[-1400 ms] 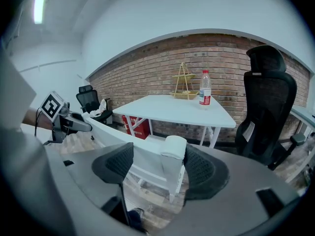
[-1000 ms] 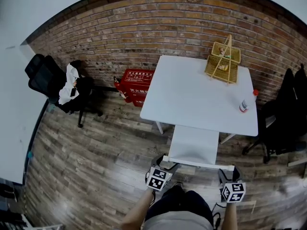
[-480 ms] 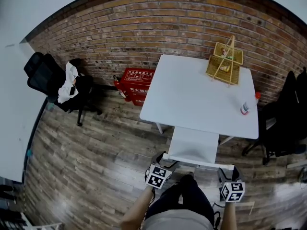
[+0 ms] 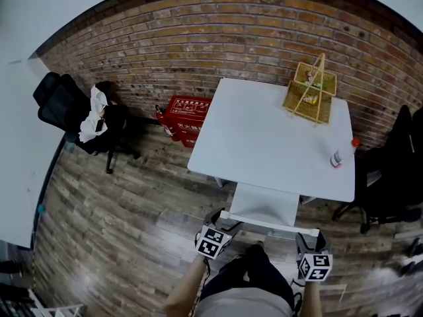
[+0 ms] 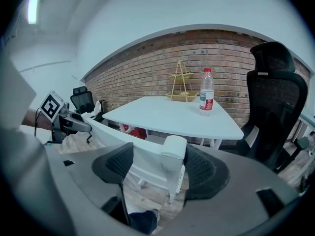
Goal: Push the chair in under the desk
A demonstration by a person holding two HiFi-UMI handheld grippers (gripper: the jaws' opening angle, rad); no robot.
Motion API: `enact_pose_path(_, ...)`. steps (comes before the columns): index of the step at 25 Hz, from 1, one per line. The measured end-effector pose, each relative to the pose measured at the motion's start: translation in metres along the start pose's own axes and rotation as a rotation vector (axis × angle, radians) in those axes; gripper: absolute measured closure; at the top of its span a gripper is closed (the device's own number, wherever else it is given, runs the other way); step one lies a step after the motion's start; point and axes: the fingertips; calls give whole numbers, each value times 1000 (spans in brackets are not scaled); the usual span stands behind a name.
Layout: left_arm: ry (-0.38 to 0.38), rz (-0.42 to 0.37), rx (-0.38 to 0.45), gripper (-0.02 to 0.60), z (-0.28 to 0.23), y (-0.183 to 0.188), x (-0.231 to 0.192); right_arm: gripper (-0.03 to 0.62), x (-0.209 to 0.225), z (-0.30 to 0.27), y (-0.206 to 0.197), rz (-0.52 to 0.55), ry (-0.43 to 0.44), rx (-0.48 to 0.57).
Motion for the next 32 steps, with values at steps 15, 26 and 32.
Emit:
enact_pose_path(15,20,9,-1,225,-31,25,-12,263,24,-33,26,12,15,-3)
enact_pose_path(26,37,21,-1,225,-43,38,-17,263,35,-49,40,22,23,2)
enact_pose_path(32,41,20,4,224,-49,44,-17,263,40,-53,45,20,26,-2)
Point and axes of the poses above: the fingertips, and each gripper's own axes: z backward along the fingers, x to its right, y out of its top, and after that the axes turned 4 degrees about -y, right-handed
